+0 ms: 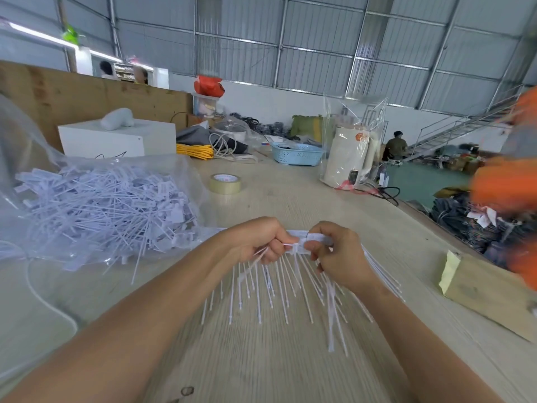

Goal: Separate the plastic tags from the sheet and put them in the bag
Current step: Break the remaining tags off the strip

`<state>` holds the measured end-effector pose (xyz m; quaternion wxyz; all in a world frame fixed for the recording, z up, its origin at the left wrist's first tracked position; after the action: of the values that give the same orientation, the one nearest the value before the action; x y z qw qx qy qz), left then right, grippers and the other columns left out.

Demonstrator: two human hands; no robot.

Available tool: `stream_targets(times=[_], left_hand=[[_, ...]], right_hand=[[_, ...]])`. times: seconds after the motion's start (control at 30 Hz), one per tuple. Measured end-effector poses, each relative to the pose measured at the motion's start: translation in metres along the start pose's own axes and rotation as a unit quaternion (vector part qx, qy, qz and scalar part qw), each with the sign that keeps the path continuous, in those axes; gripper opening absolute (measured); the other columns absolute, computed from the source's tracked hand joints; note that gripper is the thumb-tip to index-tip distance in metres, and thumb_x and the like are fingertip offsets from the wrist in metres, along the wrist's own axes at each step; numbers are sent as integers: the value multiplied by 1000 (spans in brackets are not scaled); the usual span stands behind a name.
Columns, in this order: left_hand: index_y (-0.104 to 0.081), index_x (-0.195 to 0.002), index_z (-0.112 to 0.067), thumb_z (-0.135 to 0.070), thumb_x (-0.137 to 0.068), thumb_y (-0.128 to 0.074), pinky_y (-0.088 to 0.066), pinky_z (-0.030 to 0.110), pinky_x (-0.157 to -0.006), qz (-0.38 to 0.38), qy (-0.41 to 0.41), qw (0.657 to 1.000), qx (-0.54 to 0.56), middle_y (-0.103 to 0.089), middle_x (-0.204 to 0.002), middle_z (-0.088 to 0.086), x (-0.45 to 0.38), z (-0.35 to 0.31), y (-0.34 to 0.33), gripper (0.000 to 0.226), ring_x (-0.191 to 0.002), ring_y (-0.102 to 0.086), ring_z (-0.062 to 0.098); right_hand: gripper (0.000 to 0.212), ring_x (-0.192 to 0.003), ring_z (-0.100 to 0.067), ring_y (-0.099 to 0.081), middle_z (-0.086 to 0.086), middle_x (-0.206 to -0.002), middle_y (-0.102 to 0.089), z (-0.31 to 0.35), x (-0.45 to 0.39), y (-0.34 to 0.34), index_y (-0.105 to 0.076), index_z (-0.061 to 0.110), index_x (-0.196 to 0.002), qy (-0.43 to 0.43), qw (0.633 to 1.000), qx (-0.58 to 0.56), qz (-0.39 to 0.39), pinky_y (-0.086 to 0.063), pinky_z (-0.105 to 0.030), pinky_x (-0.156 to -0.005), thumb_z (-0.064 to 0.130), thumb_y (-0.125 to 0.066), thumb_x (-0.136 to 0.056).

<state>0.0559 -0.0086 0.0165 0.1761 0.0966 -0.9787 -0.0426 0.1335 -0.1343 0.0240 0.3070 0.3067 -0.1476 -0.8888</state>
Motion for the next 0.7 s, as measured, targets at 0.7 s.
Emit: stream_targets(times=[0.7], left_hand=[[-61, -94, 1, 0, -92, -46, -46, 18, -68, -96, -75, 974, -189, -58, -83, 18, -1, -7, -6, 16, -61, -53, 12]], right_hand=[[9, -64, -25, -69, -10, -72, -68, -11, 9, -17, -58, 5, -80, -242, 926, -255, 135, -47, -22, -44, 9, -61, -88]])
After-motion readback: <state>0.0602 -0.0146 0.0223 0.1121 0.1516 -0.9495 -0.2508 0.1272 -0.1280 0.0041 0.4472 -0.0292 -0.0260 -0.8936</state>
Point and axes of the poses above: each hand's wrist, its own x-axis away from the middle knuckle, its own y-axis out of the back of the hand, z = x × y, the point moved 5 cm from there along -x, towards the middle knuckle
